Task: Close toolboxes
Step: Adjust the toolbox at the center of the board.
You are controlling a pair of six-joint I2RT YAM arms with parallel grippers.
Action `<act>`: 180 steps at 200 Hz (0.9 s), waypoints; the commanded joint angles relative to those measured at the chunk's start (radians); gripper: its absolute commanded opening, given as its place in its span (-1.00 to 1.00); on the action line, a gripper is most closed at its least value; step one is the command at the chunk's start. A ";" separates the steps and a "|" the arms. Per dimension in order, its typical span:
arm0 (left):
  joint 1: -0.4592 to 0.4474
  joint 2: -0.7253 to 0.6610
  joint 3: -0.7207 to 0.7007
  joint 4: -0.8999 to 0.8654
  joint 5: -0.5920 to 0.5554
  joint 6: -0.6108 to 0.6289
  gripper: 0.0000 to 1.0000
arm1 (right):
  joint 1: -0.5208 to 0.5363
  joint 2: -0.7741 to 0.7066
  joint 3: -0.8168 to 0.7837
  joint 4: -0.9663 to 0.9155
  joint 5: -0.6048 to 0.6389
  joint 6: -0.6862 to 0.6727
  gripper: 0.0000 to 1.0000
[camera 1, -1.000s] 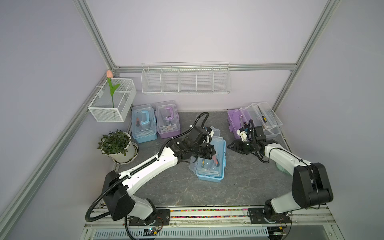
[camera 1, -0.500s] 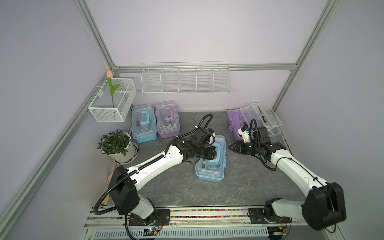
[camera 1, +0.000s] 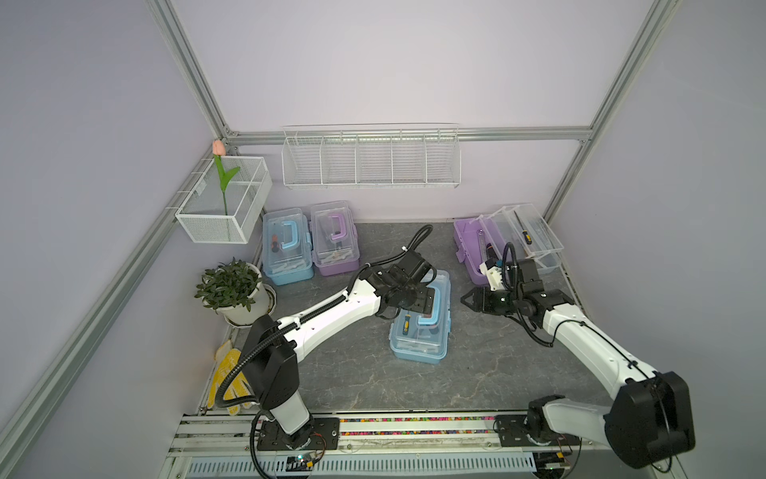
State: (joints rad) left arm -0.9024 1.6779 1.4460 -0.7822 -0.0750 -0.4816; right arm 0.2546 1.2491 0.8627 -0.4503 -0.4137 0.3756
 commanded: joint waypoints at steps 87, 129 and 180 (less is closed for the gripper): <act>0.075 0.093 -0.018 -0.019 0.036 0.047 0.91 | -0.039 -0.008 -0.086 0.156 -0.175 0.047 0.37; 0.120 0.111 -0.089 0.012 0.089 0.043 0.82 | -0.038 0.027 -0.106 0.208 -0.237 0.046 0.51; 0.172 0.098 -0.211 0.044 0.135 0.019 0.76 | -0.029 0.044 -0.128 0.275 -0.283 0.058 0.53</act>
State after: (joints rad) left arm -0.7761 1.7386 1.3357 -0.6388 0.1154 -0.4553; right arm 0.2203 1.2697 0.7559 -0.2234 -0.6525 0.4274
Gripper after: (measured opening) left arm 0.885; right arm 0.766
